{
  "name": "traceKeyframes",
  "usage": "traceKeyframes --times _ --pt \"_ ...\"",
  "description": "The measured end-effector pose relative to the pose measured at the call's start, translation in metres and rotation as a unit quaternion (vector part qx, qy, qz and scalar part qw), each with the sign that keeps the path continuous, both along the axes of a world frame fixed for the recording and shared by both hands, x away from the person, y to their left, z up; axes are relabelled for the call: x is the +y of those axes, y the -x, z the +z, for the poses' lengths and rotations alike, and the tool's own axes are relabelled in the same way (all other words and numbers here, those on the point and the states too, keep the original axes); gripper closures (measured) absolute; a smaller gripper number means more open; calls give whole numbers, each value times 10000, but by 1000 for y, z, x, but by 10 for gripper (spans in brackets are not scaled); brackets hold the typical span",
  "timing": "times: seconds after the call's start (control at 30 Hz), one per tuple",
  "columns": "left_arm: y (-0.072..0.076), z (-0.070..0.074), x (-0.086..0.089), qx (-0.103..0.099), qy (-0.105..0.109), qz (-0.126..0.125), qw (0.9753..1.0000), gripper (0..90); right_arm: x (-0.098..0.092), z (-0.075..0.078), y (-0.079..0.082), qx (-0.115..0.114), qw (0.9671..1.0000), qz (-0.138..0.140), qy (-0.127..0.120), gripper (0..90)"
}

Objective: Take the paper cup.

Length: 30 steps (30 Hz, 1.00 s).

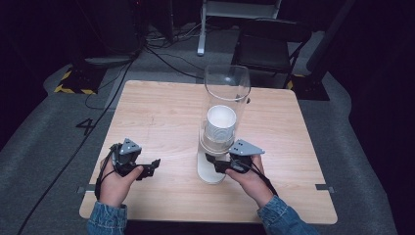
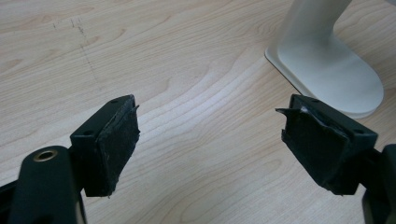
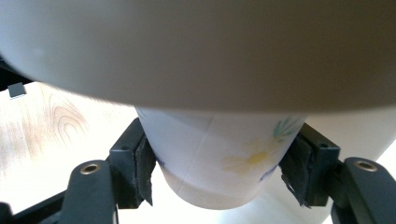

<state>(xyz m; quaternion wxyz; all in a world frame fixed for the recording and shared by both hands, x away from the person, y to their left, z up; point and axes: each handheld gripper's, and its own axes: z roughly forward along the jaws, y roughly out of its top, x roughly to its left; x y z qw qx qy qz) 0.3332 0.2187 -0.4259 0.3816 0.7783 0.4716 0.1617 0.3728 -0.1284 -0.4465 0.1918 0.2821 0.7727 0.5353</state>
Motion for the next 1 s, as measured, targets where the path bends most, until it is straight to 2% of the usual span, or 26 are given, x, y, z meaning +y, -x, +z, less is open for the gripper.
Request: traceKeyframes --times 0.07,0.4,0.6,0.63,1.0 --pt "0 0 0 -5 -10 1 10000 187 -1 0 -1 -51 9999 -41 80 351" --pt "0 0 2 0 -29 -20 10000 187 -4 -2 -3 -148 9998 24 95 354" --pt "1 1 3 -2 0 -7 10000 187 -7 -2 -5 -237 9995 3 209 355" --pt "2 1 4 16 20 13 10000 187 -8 -3 -6 -307 9992 -8 255 355" --pt "2 0 6 8 46 58 10000 187 -6 -5 -4 -200 9997 -49 157 355"
